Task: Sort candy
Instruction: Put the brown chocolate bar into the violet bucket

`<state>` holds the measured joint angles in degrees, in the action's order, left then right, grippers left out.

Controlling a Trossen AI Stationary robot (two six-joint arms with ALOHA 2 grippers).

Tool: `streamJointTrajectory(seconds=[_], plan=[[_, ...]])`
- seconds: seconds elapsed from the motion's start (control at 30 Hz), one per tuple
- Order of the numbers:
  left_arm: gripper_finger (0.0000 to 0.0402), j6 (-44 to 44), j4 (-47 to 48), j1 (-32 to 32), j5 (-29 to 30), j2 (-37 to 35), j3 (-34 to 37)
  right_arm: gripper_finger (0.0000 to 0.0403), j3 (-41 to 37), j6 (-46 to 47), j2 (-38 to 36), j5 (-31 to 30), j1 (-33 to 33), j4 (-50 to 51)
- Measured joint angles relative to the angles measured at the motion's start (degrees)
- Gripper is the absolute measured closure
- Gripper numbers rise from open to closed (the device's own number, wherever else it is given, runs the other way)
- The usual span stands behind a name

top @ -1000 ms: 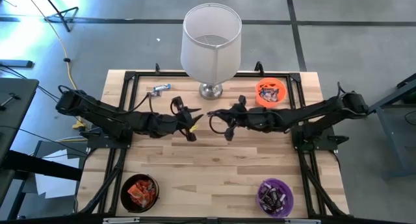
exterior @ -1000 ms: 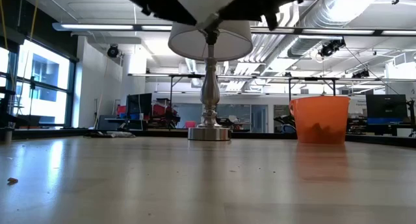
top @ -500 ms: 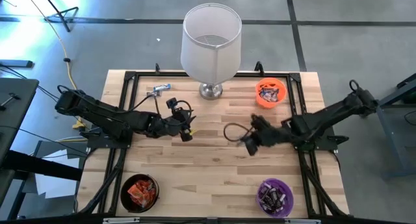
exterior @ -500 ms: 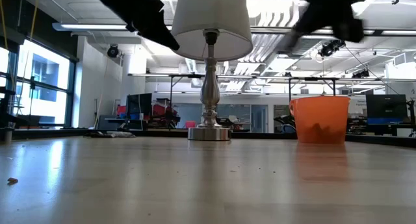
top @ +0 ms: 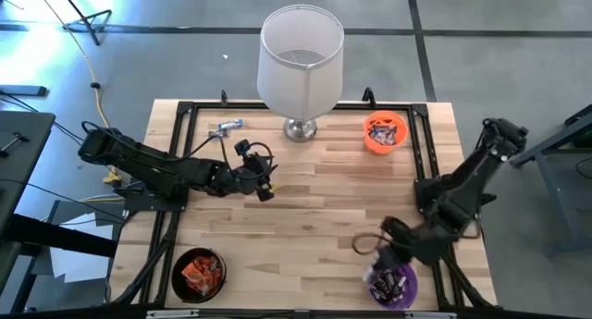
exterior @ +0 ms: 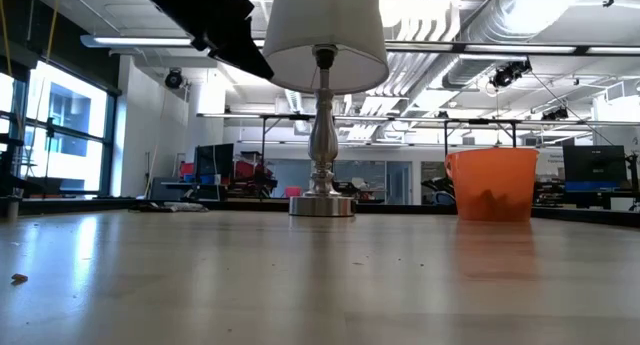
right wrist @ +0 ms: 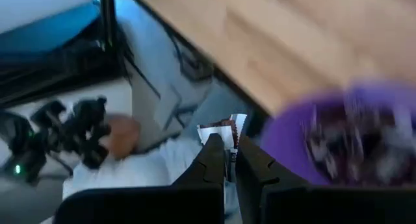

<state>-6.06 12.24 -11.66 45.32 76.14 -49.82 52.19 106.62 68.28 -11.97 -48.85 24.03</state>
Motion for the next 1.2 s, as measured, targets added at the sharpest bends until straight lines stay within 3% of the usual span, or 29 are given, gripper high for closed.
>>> streamJointTrajectory(seconds=[0.1, 0.17, 0.33, 0.57, 0.83, 1.0, 1.2], plan=[[0.0295, -0.82, -0.01, 0.00, 0.04, 0.00, 0.00, 0.0403, 3.01, 7.20, 0.33, 0.19, -4.97, 6.27], [0.0295, -0.86, 0.00, 0.00, 0.04, 0.00, 0.00, 0.0403, 5.89, 13.84, 1.00, 1.21, -7.58, 15.64], [0.0296, -0.88, -0.01, 0.00, 0.04, 0.00, 0.00, 0.0403, 12.92, 23.73, 5.10, 10.15, -10.13, 35.40], [0.0296, -0.69, 0.01, 0.00, 0.04, 0.00, 0.00, 0.0389, 15.27, 20.92, 10.69, 10.85, -8.93, 28.49], [0.0296, 1.16, 1.67, 0.00, -0.14, 0.00, 0.00, 0.0312, 15.27, 13.71, 13.59, 11.62, -6.80, 26.37], [0.0296, -0.64, 8.56, 0.00, -1.44, 0.00, 0.00, 0.0277, 15.27, 10.09, 12.54, 14.15, -3.65, 26.33], [0.0296, -8.84, 24.34, 2.86, -0.91, 0.00, 0.00, 0.0268, 15.27, -0.41, 11.77, 13.88, 1.42, 26.81]])
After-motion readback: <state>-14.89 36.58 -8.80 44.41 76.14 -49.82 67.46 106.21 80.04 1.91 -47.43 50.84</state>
